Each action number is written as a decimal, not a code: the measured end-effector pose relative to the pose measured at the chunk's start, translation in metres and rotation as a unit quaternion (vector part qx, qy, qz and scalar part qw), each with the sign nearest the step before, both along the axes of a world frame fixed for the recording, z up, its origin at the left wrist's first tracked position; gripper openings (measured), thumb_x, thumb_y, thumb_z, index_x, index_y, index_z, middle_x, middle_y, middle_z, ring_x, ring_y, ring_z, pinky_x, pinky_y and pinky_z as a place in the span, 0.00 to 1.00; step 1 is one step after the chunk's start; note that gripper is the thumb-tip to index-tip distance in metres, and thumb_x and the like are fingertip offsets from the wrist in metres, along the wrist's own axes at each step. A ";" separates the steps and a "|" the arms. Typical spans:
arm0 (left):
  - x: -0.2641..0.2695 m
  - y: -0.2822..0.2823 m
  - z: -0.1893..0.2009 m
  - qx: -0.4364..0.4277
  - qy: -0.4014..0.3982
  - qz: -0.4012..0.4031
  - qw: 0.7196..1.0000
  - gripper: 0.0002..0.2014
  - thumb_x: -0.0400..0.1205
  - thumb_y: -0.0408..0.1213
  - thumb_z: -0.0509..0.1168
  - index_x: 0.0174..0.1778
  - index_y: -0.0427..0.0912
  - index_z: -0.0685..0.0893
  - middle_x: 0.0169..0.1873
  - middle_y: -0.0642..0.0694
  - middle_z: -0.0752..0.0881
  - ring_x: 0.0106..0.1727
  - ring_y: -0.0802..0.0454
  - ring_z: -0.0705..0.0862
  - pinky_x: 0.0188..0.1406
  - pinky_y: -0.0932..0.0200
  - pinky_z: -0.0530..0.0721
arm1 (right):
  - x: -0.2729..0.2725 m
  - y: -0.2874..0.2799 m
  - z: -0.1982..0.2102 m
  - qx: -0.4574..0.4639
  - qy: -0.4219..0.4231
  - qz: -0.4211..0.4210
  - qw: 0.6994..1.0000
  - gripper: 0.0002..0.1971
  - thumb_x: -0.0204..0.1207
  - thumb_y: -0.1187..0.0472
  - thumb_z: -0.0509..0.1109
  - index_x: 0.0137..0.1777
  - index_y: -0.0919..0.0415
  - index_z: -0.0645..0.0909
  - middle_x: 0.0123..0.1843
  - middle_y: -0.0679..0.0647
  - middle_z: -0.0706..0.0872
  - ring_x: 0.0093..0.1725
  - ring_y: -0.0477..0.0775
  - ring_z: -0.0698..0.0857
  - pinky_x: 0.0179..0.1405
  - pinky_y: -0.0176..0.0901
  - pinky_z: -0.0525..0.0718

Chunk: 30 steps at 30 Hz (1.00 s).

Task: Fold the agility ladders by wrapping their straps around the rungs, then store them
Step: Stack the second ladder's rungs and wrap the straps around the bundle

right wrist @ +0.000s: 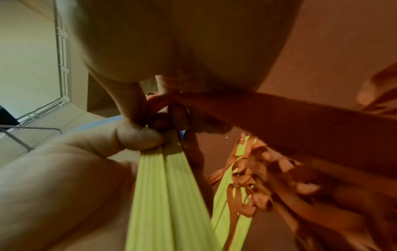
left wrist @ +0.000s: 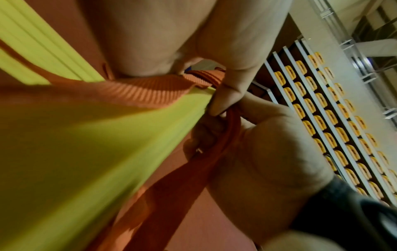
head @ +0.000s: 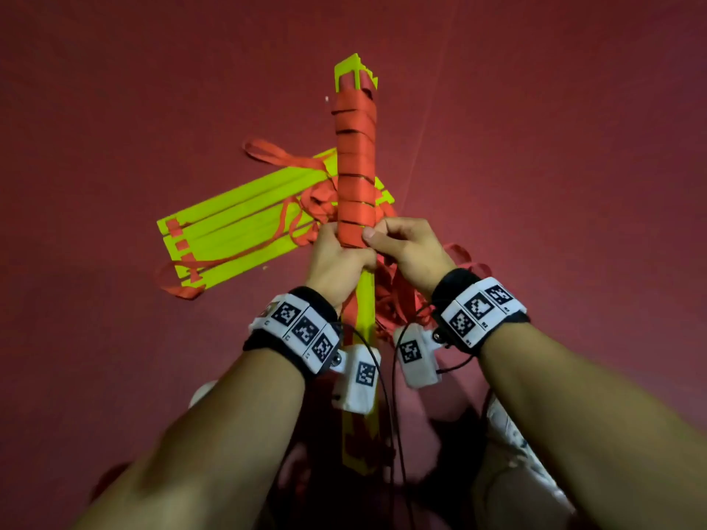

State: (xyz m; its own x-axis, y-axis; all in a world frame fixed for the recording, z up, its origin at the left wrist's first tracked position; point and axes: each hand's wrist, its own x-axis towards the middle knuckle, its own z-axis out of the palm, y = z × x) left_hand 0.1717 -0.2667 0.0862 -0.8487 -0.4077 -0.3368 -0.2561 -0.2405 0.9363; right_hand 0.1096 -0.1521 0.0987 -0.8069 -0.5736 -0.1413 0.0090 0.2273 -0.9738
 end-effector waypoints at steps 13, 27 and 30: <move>0.024 0.006 -0.059 0.137 -0.072 0.045 0.987 0.27 0.50 0.32 0.73 0.47 0.31 0.89 0.47 0.25 0.88 0.48 0.37 0.86 0.58 0.41 0.85 | 0.013 0.014 -0.064 0.070 -0.115 0.027 0.991 0.11 0.75 0.53 0.73 0.34 0.55 0.80 0.30 0.52 0.73 0.30 0.50 0.68 0.31 0.40 0.65; 0.031 0.029 -0.063 0.218 -0.105 0.014 0.970 0.18 0.71 0.46 0.75 0.49 0.36 0.88 0.37 0.38 0.87 0.39 0.41 0.86 0.44 0.49 0.85 | 0.029 0.030 -0.062 0.042 -0.173 -0.033 0.984 0.08 0.80 0.69 0.69 0.38 0.65 0.82 0.25 0.54 0.81 0.22 0.48 0.78 0.26 0.36 0.78; 0.038 0.030 -0.071 0.120 -0.120 0.030 0.985 0.17 0.75 0.50 0.77 0.50 0.41 0.88 0.41 0.43 0.92 0.45 0.45 0.91 0.51 0.50 0.89 | 0.033 0.035 -0.062 0.065 -0.131 -0.004 0.989 0.04 0.73 0.65 0.72 0.42 0.66 0.87 0.33 0.56 0.84 0.31 0.53 0.78 0.35 0.40 0.77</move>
State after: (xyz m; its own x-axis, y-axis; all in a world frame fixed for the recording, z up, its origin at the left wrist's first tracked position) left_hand 0.2094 -0.2368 0.0151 -0.7100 -0.3377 -0.6179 -0.4420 -0.4694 0.7644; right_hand 0.1422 -0.1170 0.0364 -0.7371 -0.5304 -0.4189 0.2600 0.3495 -0.9001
